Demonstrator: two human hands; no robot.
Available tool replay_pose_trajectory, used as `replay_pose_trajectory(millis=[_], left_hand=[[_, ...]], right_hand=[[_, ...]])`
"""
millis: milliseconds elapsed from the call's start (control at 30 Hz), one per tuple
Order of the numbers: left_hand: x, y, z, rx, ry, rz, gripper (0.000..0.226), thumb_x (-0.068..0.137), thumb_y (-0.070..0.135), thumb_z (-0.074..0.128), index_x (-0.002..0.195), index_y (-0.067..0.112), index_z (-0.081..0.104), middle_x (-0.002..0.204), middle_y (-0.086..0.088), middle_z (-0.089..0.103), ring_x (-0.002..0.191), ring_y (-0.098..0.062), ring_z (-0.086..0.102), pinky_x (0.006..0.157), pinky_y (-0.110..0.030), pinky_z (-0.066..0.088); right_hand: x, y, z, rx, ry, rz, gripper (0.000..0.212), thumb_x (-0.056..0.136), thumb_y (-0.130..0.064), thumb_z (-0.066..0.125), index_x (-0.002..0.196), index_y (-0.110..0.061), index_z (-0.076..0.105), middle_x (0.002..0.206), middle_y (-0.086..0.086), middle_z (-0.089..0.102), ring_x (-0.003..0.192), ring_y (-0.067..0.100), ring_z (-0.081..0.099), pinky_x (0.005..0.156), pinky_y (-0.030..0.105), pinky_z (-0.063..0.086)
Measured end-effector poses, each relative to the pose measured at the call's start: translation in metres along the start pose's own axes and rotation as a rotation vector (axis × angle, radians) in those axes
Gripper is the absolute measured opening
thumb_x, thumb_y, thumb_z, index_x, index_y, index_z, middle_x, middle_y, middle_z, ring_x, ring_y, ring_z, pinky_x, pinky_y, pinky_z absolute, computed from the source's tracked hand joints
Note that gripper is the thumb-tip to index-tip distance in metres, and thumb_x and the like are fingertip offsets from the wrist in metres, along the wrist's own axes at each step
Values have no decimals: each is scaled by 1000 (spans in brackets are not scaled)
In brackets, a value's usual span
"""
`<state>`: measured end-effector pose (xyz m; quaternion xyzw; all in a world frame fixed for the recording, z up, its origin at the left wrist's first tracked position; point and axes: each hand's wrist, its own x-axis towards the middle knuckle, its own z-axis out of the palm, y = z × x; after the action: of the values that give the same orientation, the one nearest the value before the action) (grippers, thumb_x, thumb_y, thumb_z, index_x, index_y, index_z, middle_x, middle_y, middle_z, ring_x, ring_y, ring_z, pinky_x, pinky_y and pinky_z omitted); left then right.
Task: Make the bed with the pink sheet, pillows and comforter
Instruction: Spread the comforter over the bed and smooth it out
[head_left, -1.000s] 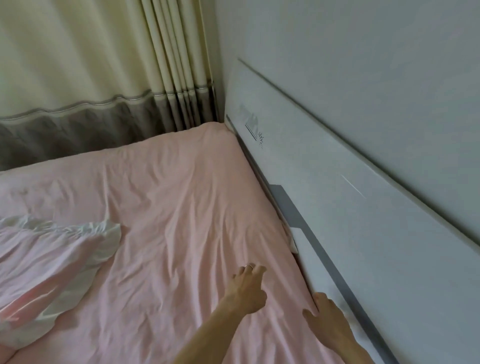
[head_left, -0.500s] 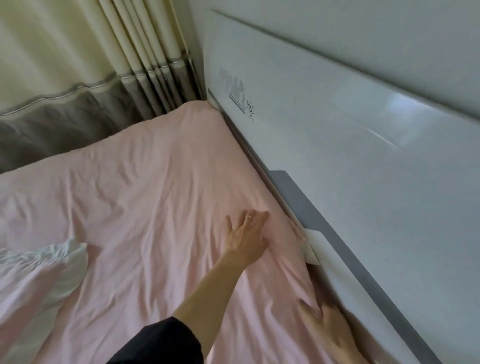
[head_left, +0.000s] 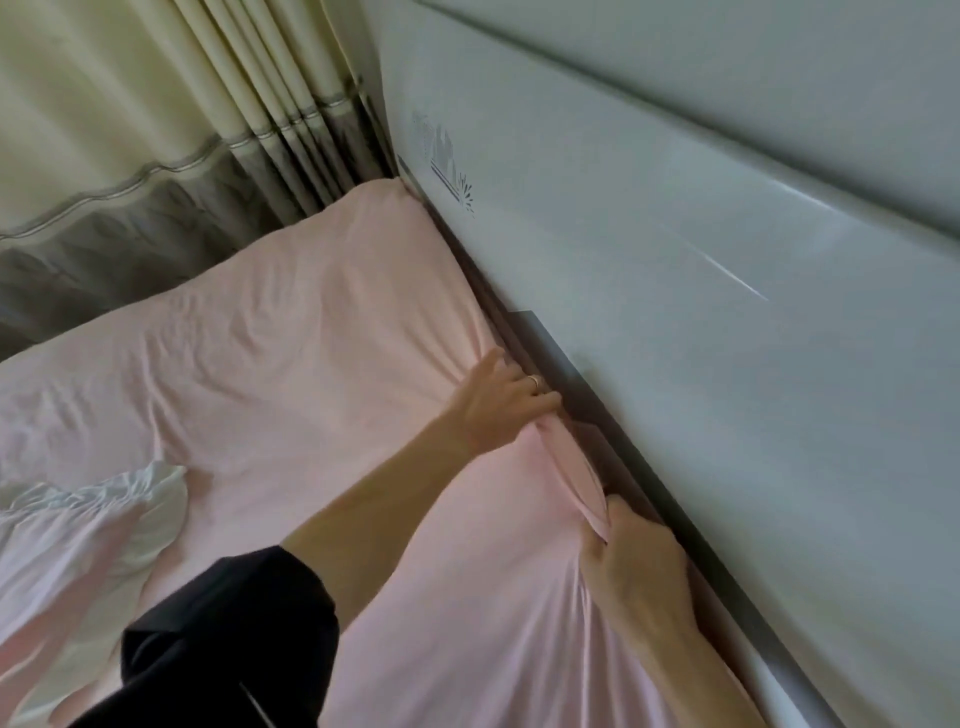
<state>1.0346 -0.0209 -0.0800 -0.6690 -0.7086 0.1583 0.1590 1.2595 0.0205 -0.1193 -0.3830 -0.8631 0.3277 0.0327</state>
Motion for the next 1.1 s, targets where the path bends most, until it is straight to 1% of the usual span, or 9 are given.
replay_pose_trajectory(millis=[200,300,400,500,600,733,833,1000,1100], left_hand=[[-12,61,47,-337,67,-431,55,73,6,71,120,33,62,129,-2,60,124,-21,53,104,-55,38],[-54,71,63,-497,81,-623,66,87,15,61,144,37,36,156,-1,30,144,-24,30,114,-55,25],[-129,67,80,-592,47,-987,57,97,36,43,149,41,21,161,3,15,149,-20,14,119,-53,14],[-204,78,104,-698,-72,-1238,61,93,60,21,150,49,-1,162,11,-9,149,-13,-8,119,-51,1],[-257,125,120,-758,-236,-1235,62,87,67,6,144,55,-16,157,17,-25,143,-8,-28,116,-52,-12],[-300,202,128,-800,-414,-1173,63,87,73,0,146,55,-9,158,18,-22,144,-10,-26,112,-49,-17],[-308,228,120,-826,-433,-1223,61,94,64,10,152,45,12,163,10,0,149,-18,-6,113,-49,-6],[-285,258,93,-767,-309,-1060,65,91,60,35,152,42,20,162,3,14,149,-22,11,112,-59,7],[-305,301,79,-780,-350,-1071,64,91,61,36,151,45,19,162,6,11,150,-20,8,112,-58,6]], right_hand=[[-4,25,41,-287,69,73,23,81,-8,59,102,-9,49,86,12,69,68,36,69,53,38,52],[-8,29,64,-334,220,47,44,84,-15,49,127,-4,46,110,21,65,89,42,67,69,46,55],[-30,-9,90,-260,479,-220,52,88,-26,52,131,3,55,134,26,54,126,46,50,97,57,43],[-51,-62,127,-187,202,-611,64,89,-42,58,145,-14,48,155,13,37,147,32,27,114,55,26],[-37,-2,152,-490,-25,-660,73,91,-68,41,153,-32,32,164,3,19,150,29,22,118,52,20],[-31,109,119,-579,43,-374,75,96,-65,26,146,-12,47,159,7,27,139,30,43,109,44,36],[-47,89,124,-532,217,-289,63,92,-44,43,133,2,58,150,20,43,133,41,47,102,55,42],[-96,19,159,-437,-3,-776,68,86,-51,59,148,-25,44,159,6,32,148,25,27,117,53,21],[-92,90,133,-525,5,-542,64,94,-54,42,150,-22,39,160,13,27,145,35,30,115,54,23]])
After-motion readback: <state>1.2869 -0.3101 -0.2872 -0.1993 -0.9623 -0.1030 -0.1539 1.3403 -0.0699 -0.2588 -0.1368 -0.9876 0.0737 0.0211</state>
